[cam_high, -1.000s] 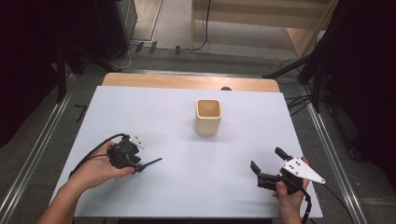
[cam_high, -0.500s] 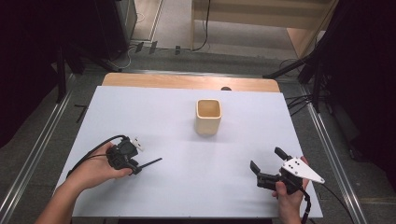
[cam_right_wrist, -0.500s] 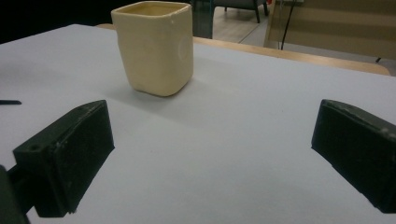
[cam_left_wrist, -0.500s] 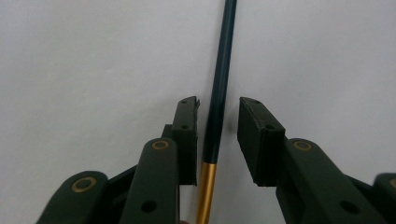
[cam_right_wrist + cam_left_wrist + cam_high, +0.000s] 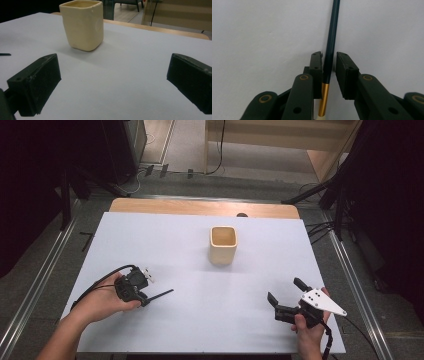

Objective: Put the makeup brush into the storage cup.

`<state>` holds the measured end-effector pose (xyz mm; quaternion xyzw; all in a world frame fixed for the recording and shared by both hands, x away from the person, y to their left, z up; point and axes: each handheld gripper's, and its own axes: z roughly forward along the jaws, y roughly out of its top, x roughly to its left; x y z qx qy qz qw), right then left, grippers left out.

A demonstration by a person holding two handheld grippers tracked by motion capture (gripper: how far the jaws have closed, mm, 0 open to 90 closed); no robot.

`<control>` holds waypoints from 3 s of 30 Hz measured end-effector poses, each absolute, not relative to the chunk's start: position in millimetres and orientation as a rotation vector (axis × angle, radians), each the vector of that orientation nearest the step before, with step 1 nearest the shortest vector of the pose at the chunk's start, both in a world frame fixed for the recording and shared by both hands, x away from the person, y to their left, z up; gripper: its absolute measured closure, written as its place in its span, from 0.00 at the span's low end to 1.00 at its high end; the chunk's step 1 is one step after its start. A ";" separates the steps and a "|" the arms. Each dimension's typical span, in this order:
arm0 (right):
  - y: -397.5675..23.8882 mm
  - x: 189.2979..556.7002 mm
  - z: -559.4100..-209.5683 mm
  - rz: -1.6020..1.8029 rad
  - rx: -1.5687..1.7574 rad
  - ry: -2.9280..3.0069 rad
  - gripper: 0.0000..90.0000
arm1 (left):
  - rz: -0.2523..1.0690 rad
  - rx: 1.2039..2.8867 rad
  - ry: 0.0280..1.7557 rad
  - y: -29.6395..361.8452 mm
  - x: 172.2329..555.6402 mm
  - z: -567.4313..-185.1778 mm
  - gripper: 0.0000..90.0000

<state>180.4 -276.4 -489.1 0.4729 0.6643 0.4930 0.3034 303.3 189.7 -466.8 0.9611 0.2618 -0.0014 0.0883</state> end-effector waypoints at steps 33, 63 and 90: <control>-273.9 181.2 -489.9 1.302 1.258 1.767 0.00 | 0.030 2.783 0.780 186.4 303.1 -463.0 0.94; -276.9 183.0 -486.4 1.311 1.263 1.759 0.00 | 0.205 2.309 0.777 185.1 296.7 -438.8 0.94; -238.7 216.8 -455.6 1.395 1.158 1.815 0.00 | 0.221 2.107 0.739 165.8 294.0 -441.2 0.93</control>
